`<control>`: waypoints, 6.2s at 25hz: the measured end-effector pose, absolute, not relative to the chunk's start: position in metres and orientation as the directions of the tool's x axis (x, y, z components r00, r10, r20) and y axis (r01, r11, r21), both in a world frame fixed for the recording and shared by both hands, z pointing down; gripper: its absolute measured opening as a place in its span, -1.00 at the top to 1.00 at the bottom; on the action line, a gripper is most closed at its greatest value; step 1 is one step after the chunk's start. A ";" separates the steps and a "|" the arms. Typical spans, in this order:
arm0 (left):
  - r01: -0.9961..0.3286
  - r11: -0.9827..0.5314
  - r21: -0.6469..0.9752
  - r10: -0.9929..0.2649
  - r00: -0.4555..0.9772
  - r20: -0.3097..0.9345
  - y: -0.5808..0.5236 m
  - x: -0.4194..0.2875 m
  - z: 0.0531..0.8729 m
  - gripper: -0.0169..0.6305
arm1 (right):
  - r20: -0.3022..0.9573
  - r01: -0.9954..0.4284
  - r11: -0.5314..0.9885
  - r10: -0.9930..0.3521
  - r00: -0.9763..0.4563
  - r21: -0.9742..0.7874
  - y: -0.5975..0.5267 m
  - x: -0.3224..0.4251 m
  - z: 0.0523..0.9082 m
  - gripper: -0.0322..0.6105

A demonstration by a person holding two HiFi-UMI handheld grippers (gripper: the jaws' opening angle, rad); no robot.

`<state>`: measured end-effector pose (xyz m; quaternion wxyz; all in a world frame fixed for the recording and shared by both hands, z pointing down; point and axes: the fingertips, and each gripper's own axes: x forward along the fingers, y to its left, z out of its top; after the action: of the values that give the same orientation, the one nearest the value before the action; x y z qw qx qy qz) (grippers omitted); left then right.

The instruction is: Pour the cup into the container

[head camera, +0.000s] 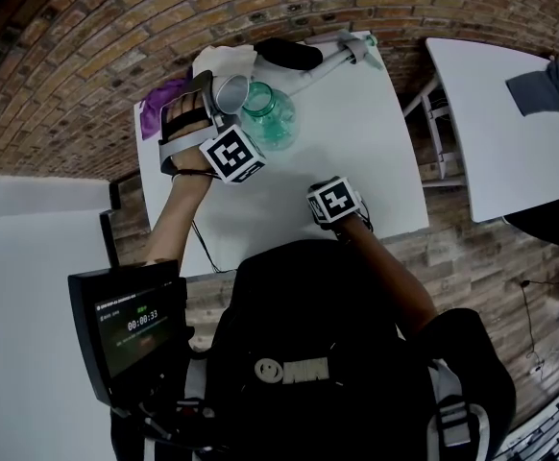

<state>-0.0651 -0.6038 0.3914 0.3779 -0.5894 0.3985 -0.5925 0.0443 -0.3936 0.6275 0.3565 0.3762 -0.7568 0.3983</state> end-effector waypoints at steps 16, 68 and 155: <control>0.012 -0.333 -0.943 -0.942 0.041 0.333 -0.619 -0.048 0.384 0.04 | 0.872 -0.895 0.370 -0.318 -0.373 -0.248 -0.408 0.052 0.639 0.89; 0.054 -0.242 -0.969 -0.961 0.127 0.247 -0.615 -0.042 0.376 0.04 | 0.921 -0.909 0.416 -0.348 -0.175 -0.015 -0.447 0.054 0.633 0.89; 0.154 -0.152 -0.976 -0.978 0.122 0.171 -0.613 -0.032 0.373 0.05 | 0.896 -0.914 0.406 -0.400 -0.192 -0.014 -0.445 0.057 0.630 0.89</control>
<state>-0.0316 -0.6130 0.3729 0.5249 -0.5342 0.3854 -0.5390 0.0574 -0.4450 0.6300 0.4389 0.4598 -0.7143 0.2926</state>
